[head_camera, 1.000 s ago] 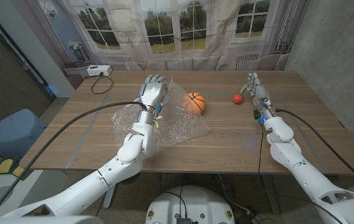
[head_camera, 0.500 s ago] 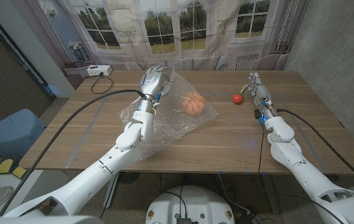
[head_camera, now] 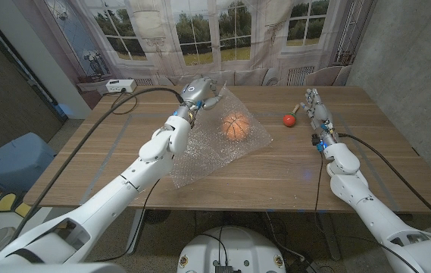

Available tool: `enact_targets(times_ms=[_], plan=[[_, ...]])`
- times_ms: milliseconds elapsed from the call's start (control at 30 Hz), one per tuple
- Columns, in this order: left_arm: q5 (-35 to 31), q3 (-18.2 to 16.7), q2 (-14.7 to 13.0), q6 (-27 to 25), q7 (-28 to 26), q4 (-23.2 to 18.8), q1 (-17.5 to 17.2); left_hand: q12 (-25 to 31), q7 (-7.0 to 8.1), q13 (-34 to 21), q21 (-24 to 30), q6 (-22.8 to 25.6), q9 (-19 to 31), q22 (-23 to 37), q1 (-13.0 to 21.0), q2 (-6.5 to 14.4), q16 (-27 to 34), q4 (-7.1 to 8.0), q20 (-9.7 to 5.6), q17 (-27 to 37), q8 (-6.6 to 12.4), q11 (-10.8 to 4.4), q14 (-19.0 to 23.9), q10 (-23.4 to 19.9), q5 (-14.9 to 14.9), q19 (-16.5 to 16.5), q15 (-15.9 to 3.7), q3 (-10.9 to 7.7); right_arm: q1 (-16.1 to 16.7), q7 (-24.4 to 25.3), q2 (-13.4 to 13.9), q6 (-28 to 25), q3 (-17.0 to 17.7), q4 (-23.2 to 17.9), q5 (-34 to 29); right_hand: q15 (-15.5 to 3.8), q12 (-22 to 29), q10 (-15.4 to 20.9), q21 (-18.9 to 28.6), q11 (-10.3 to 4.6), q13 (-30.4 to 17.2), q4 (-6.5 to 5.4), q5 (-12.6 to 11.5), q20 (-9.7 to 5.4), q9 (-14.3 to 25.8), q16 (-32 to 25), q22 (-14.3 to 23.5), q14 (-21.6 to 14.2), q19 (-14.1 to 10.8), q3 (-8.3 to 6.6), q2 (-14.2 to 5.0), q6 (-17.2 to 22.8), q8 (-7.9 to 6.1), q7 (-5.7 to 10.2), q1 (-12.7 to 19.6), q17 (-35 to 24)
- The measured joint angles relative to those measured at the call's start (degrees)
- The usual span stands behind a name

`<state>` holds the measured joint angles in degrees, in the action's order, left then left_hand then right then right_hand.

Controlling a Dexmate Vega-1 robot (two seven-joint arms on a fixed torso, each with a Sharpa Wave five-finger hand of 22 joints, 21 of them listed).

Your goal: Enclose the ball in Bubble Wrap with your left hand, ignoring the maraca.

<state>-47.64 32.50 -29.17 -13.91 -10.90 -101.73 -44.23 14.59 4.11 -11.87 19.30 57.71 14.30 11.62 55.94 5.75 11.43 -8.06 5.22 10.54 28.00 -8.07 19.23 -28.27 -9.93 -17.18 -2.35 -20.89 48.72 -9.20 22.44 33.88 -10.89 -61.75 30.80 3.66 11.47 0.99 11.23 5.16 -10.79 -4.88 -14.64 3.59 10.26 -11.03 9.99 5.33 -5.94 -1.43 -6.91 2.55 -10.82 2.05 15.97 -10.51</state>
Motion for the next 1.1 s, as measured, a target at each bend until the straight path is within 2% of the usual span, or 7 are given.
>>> enact_targets(times_ms=[167,400,667,700,867,900,1100], plan=[[-1.12,0.76,0.46,-0.52,4.20,0.30,1.58,0.00,0.00,0.00,0.00,0.01,-0.01,0.26,0.00,0.00,0.00,-0.23,0.00,-0.05,0.00,0.30,0.00,0.30,0.00,0.00,0.00,0.24,-0.16,-0.51,-0.09,0.35,0.12,0.63,0.26,0.00,0.00,0.06,0.00,0.06,0.00,0.00,0.00,0.00,0.00,0.00,0.00,0.00,0.00,0.00,0.00,0.00,0.00,0.00,0.00,0.00],[-3.74,1.93,2.13,-3.10,5.32,1.97,3.13,-0.27,-0.55,-0.27,0.00,0.56,-0.34,0.26,0.42,0.41,0.03,-0.47,0.00,-0.15,-0.18,0.31,0.04,-0.96,0.04,0.00,-0.01,0.48,-0.54,-1.12,-0.22,0.59,0.18,1.54,0.67,0.00,0.00,0.06,0.00,0.06,0.00,0.00,0.00,0.00,0.00,0.00,0.00,0.00,0.00,0.00,0.00,0.00,0.00,0.00,0.00,0.00],[-5.79,2.34,5.16,-6.09,0.14,4.72,4.20,0.06,-0.96,-0.27,0.00,0.93,-0.49,0.25,0.94,0.93,0.28,-0.76,0.00,-0.15,-0.43,0.15,1.27,-2.69,0.06,0.00,-0.22,0.51,-0.73,-1.61,-0.25,0.73,0.26,2.31,1.07,0.00,0.00,0.06,0.00,0.06,0.00,0.00,0.00,0.00,0.00,0.00,0.00,0.00,0.00,0.00,0.00,0.00,0.00,0.00,0.00,0.00],[-6.01,2.41,7.07,-6.43,-1.11,6.52,4.78,0.06,-0.96,-0.27,0.00,0.93,-0.50,0.25,0.94,0.93,0.28,-0.76,0.00,-0.15,-0.43,0.14,1.59,-3.06,0.10,0.00,-0.10,0.51,-0.73,-1.61,-0.25,0.73,0.27,2.38,1.07,0.00,0.00,0.06,0.00,0.05,0.00,0.00,0.00,0.00,0.00,0.00,0.00,0.00,0.00,0.00,0.00,0.00,0.00,0.00,0.00,0.00],[-6.20,2.42,9.06,-6.72,-5.44,8.69,5.47,0.06,-0.97,-0.27,0.00,0.92,-0.54,0.25,0.95,0.94,0.28,-0.76,-0.01,-0.15,-0.17,0.00,1.67,-3.31,0.16,0.00,-0.01,0.50,-0.77,-2.14,-0.27,0.96,0.43,2.88,1.54,0.00,0.00,0.05,0.00,0.05,0.00,0.00,0.00,0.00,0.00,0.00,0.00,0.00,0.00,0.00,0.01,0.00,0.00,0.00,-0.01,0.00],[-6.14,2.41,10.40,-6.62,-6.32,10.20,6.19,0.05,-0.97,-0.27,0.00,0.92,-0.57,0.25,0.95,0.94,0.28,-0.76,0.00,-0.15,-0.17,0.00,1.67,-3.31,0.16,0.00,-0.01,0.50,-0.79,-2.40,-0.27,1.05,0.49,3.05,1.85,0.00,0.00,0.05,0.00,0.05,0.01,0.01,0.00,0.00,0.00,0.00,0.00,0.00,0.00,-0.01,0.02,0.00,0.00,0.00,-0.02,0.00],[-6.08,3.02,12.23,-6.44,-6.94,12.69,8.04,0.05,-0.97,-0.27,0.00,0.92,-0.68,0.25,0.95,0.94,0.28,-0.66,-0.01,-0.15,-0.16,0.25,1.67,-2.63,0.16,0.00,-0.01,0.84,-1.05,-3.12,-0.37,1.47,0.68,4.05,2.36,0.00,0.00,0.05,0.00,0.05,0.00,0.15,0.00,0.00,0.00,0.00,0.00,0.00,0.00,-0.16,0.23,0.00,0.00,0.00,-0.23,0.00]])
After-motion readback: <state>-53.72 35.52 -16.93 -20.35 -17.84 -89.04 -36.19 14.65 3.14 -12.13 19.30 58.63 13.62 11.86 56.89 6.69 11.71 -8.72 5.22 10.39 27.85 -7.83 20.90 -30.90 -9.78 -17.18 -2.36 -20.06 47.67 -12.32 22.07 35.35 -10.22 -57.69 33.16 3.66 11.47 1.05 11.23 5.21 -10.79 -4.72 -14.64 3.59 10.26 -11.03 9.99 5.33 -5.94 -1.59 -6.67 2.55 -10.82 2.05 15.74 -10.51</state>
